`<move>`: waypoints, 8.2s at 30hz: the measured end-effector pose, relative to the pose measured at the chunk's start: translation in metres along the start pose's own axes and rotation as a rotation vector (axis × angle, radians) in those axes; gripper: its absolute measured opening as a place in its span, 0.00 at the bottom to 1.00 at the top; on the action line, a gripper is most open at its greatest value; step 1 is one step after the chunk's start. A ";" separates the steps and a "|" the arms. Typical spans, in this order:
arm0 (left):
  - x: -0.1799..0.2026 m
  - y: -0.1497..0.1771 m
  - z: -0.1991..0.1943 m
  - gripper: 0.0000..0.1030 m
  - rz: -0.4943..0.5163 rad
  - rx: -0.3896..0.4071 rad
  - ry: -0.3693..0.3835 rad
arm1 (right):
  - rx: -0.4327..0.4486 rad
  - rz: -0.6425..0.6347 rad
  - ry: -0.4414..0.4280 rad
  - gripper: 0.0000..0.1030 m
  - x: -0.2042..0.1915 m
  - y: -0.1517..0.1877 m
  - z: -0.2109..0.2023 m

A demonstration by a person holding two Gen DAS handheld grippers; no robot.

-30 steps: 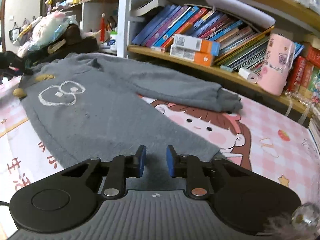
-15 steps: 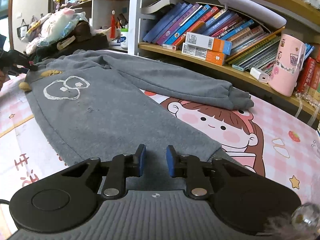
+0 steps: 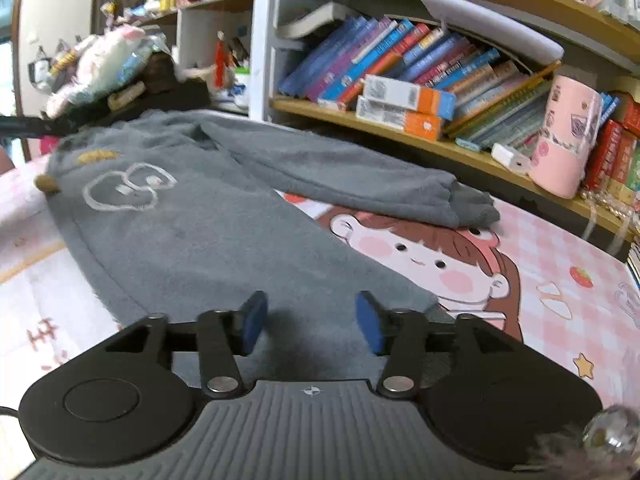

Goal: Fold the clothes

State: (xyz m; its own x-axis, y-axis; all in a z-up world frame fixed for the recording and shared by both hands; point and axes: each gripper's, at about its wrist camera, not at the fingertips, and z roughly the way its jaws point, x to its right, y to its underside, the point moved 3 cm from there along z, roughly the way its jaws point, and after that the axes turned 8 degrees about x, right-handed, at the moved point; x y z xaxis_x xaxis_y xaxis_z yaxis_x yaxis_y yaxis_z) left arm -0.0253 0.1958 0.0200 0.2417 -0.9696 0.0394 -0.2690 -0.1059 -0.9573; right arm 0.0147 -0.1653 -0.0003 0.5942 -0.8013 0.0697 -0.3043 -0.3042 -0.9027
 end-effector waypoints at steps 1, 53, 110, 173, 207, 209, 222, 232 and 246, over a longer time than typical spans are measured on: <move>0.008 0.001 0.001 0.92 0.012 -0.006 0.022 | 0.004 -0.002 -0.003 0.53 -0.001 0.000 -0.001; 0.108 0.028 0.005 1.00 0.345 -0.016 0.125 | 0.002 -0.012 -0.032 0.86 -0.013 0.000 0.001; 0.009 -0.076 0.275 0.72 0.440 -0.262 0.162 | -0.239 0.112 0.095 0.78 0.173 -0.115 0.199; -0.112 0.023 -0.047 0.75 -0.318 0.034 0.265 | -0.073 0.046 0.048 0.62 -0.009 0.007 -0.102; -0.109 0.054 -0.009 0.76 -0.723 0.045 0.261 | 0.018 0.674 0.331 0.38 0.018 0.038 -0.092; -0.107 0.053 -0.008 0.76 -0.703 0.036 0.240 | 0.024 0.658 0.346 0.42 0.019 0.035 -0.097; -0.106 0.052 -0.008 0.76 -0.699 0.032 0.236 | 0.119 0.152 0.261 0.64 -0.041 -0.023 -0.065; -0.103 0.050 -0.006 0.77 -0.678 0.017 0.228 | -0.005 0.064 0.215 0.14 -0.045 0.000 -0.029; -0.094 0.048 -0.002 0.77 -0.605 -0.035 0.175 | -0.028 -0.005 0.196 0.17 -0.050 0.011 -0.019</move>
State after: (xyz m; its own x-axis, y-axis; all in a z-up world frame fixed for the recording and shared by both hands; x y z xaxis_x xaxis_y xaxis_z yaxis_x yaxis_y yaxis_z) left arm -0.0626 0.2820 -0.0291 0.2054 -0.7575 0.6197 -0.1633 -0.6509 -0.7414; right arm -0.0323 -0.1385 -0.0062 0.4403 -0.8839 0.1578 -0.3243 -0.3204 -0.8900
